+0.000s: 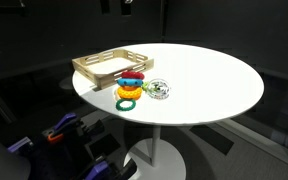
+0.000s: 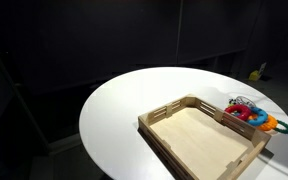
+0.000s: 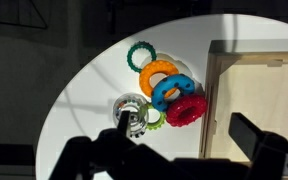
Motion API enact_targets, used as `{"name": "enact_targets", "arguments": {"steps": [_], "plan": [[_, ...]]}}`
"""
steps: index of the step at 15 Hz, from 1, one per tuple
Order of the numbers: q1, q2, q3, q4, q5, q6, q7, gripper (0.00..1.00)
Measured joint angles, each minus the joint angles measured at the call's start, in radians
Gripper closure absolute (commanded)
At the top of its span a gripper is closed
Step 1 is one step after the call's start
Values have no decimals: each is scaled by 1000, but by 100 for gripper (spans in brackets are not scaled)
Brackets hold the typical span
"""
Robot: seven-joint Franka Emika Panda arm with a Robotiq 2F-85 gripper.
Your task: Pick up the clear ring and put it in the wooden tray
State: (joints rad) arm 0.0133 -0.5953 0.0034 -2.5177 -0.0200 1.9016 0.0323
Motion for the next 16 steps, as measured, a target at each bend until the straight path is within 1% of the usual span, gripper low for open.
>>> {"name": "enact_targets", "arguments": {"steps": [6,9,16], "plan": [[0,3,2,1,0,3,0,0],[0,19,6,11,0,25,0,0],[-1,111,6,72,-4,89,3,0]]}}
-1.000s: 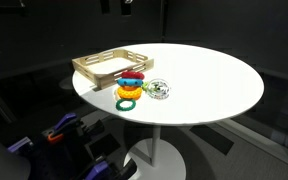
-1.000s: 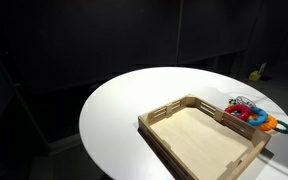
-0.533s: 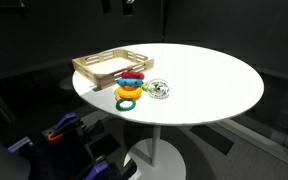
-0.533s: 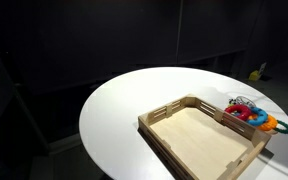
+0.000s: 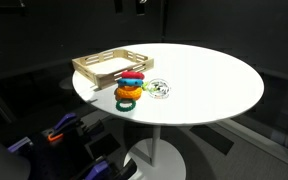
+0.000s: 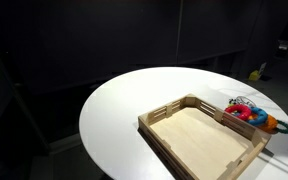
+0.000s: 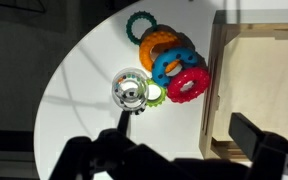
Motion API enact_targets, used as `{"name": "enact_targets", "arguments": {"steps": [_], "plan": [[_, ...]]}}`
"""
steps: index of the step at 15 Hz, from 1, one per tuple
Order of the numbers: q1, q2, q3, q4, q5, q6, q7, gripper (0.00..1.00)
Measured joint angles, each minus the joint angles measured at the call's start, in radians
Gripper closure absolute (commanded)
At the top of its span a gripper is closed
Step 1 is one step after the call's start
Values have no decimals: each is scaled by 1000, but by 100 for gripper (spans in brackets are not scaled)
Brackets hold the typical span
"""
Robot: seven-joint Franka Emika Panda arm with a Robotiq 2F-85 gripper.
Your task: Pick up the clear ring and put it in the wooden tray
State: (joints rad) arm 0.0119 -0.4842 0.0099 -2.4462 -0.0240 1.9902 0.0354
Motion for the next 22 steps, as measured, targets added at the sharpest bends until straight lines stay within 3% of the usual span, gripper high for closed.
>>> {"name": "enact_targets", "arguments": {"steps": [5,13,22], "plan": [[-30,110,-2,31,-8,54,10,0],[-60,324,-3,33,-31,262,106,0],[-55,359,-3,34,-15,314,114,0]]}}
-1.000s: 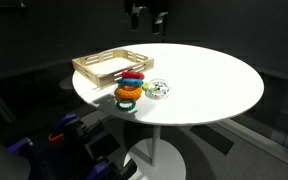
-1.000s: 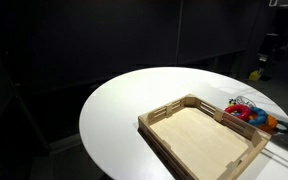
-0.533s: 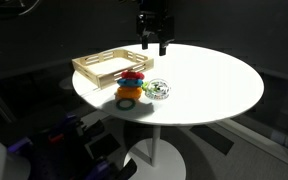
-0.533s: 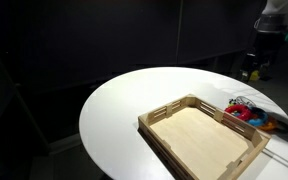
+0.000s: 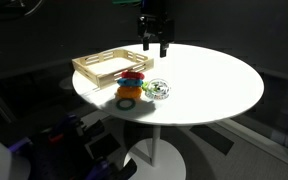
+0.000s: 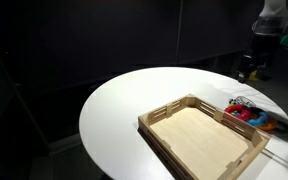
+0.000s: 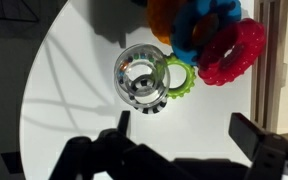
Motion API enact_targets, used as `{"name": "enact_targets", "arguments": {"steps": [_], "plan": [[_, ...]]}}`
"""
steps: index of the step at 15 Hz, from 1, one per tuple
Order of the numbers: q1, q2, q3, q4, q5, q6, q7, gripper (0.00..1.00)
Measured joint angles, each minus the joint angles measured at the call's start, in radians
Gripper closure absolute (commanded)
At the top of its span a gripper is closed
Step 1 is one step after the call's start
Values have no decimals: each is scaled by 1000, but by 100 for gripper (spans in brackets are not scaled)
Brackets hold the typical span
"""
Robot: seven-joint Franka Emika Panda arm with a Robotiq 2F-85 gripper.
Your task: Pick up the clear ring and put it in the wooden tray
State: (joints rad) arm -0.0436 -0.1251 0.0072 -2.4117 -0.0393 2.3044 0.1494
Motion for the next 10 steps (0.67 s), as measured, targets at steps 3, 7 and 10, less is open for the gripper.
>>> {"name": "enact_targets", "arguments": {"steps": [3,7,10], "plan": [[4,33,0,-7,17,77,0,0],[4,78,0,-39,72,179,0,0],[4,106,-2,-65,112,219,0,0]]}}
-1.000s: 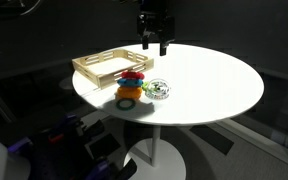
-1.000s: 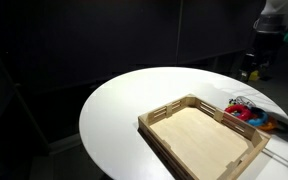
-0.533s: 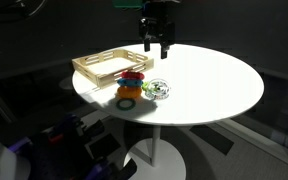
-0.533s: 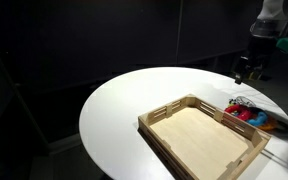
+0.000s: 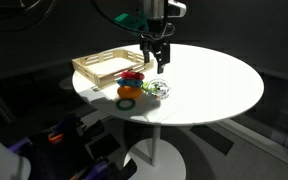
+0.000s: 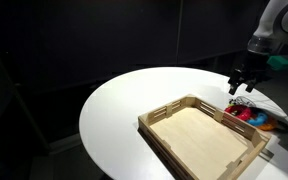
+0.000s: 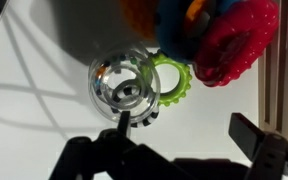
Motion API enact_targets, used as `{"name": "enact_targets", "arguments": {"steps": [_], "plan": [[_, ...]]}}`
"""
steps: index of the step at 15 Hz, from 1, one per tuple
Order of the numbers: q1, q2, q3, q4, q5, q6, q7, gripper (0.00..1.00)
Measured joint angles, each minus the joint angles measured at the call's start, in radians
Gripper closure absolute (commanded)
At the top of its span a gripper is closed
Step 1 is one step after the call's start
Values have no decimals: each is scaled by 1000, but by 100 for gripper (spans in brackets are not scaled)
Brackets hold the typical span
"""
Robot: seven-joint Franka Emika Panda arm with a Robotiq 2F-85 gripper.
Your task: Pick up the clear ring and put it in the wooden tray
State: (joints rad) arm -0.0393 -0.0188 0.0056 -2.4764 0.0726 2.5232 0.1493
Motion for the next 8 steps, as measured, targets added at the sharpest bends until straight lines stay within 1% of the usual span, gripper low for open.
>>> {"name": "enact_targets", "arguments": {"steps": [4,8], "plan": [[0,21,-8,-31,29,27,0,0],[-2,46,-25,-61,29,104,0,0]]}}
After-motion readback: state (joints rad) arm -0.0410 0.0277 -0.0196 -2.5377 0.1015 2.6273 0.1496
